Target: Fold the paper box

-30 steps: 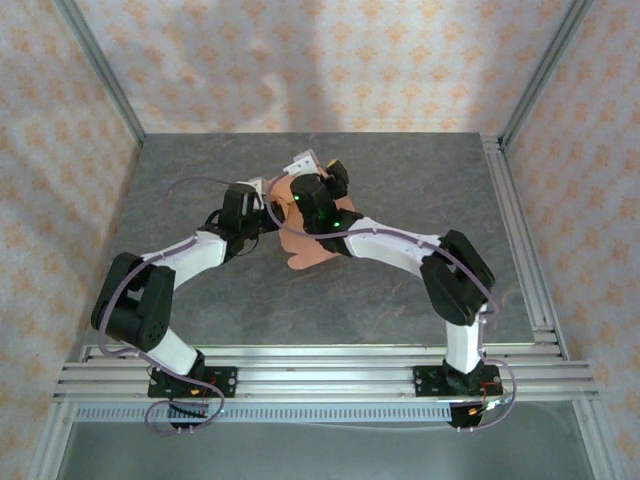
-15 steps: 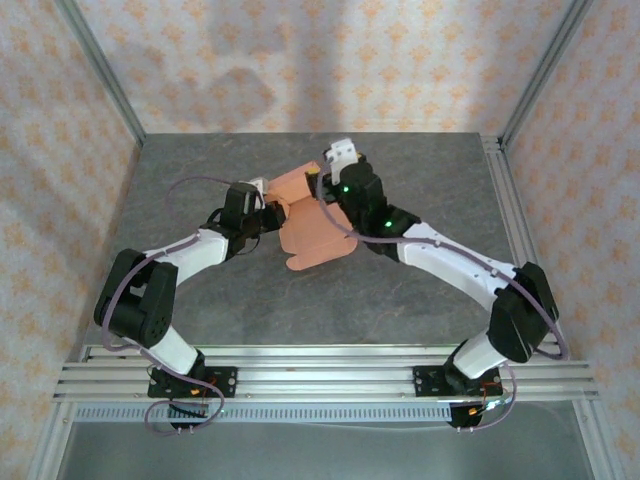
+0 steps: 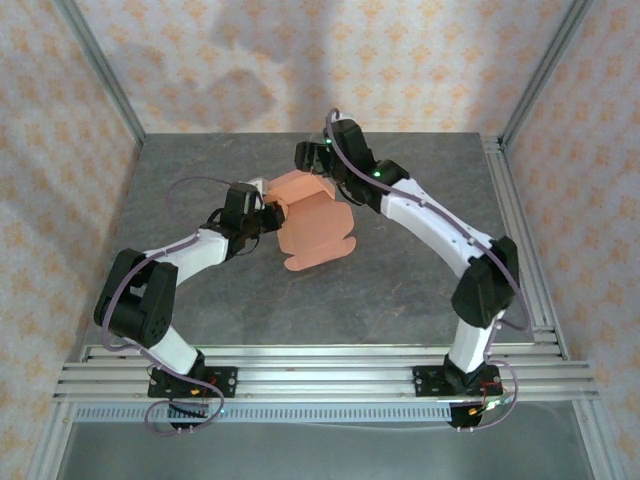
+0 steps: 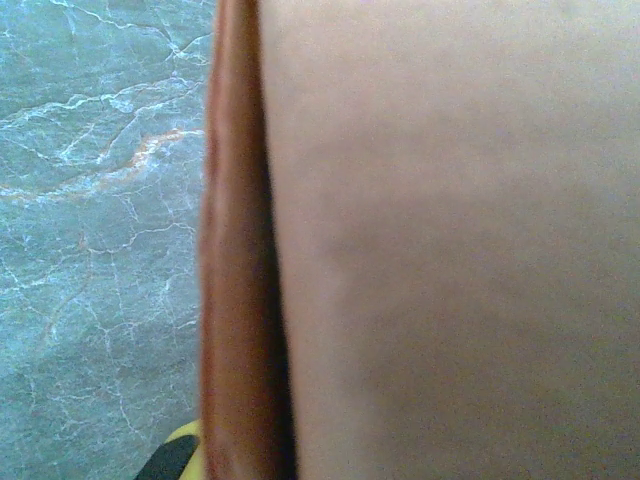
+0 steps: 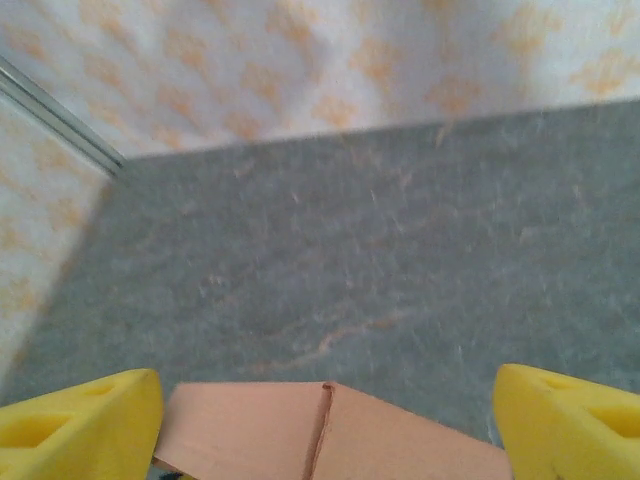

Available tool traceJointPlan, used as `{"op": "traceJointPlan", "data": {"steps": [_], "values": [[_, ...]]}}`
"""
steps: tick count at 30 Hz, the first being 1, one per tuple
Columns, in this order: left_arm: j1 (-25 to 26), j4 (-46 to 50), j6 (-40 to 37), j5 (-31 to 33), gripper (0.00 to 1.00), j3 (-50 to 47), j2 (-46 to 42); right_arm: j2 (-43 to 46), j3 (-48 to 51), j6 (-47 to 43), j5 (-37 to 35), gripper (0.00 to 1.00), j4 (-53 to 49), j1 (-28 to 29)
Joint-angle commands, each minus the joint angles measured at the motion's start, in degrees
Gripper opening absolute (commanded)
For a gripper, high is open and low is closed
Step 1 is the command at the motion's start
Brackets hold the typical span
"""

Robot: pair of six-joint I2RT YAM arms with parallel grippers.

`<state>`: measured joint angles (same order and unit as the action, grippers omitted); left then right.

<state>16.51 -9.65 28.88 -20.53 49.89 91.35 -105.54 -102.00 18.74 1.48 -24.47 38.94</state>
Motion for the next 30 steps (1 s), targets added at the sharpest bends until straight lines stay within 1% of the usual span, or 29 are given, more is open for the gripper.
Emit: {"op": "traceJointPlan", "data": {"steps": [1,3,7,9,11,12,16,19,22,27,30], "values": [[0.20,0.17,-1.36,1.52,0.00,0.54,-1.02,-3.26,-4.15,3.95,2.33,0.87,-9.36,-0.52],[0.19,0.17,-1.43,1.54,0.00,0.39,-1.00,-4.43,-5.03,4.07,2.19,0.85,-10.36,-0.69],[0.19,0.46,-1.44,1.75,0.00,0.30,-1.04,-4.63,-5.26,3.95,1.44,0.73,-11.13,-0.84],[0.19,0.49,-1.20,1.82,0.00,0.30,-0.96,-3.94,-4.97,3.69,1.16,0.64,-10.92,-0.88],[0.19,0.51,-0.96,1.93,0.00,0.50,-0.83,-3.21,-4.67,3.27,0.69,0.63,-10.75,-0.88],[0.20,0.71,-0.81,2.03,0.00,0.71,-0.71,-2.60,-4.33,3.08,0.42,0.63,-10.33,-0.88],[0.19,0.84,-0.17,2.10,0.00,1.18,-0.30,0.28,-1.78,2.63,0.51,0.79,-7.30,-0.97],[0.19,2.22,0.27,2.85,0.00,1.84,0.04,2.78,1.10,3.13,1.30,0.87,-4.48,-1.59],[0.18,3.84,1.39,4.07,0.00,2.51,0.36,5.78,5.00,3.36,0.86,0.88,-1.70,-2.45],[0.01,9.21,6.73,4.46,0.00,4.88,1.70,12.66,14.68,3.78,0.19,0.88,4.91,-4.91],[-0.16,13.43,8.98,4.17,0.00,6.36,1.94,16.11,19.26,3.44,-0.11,0.88,5.77,-6.62]]}}
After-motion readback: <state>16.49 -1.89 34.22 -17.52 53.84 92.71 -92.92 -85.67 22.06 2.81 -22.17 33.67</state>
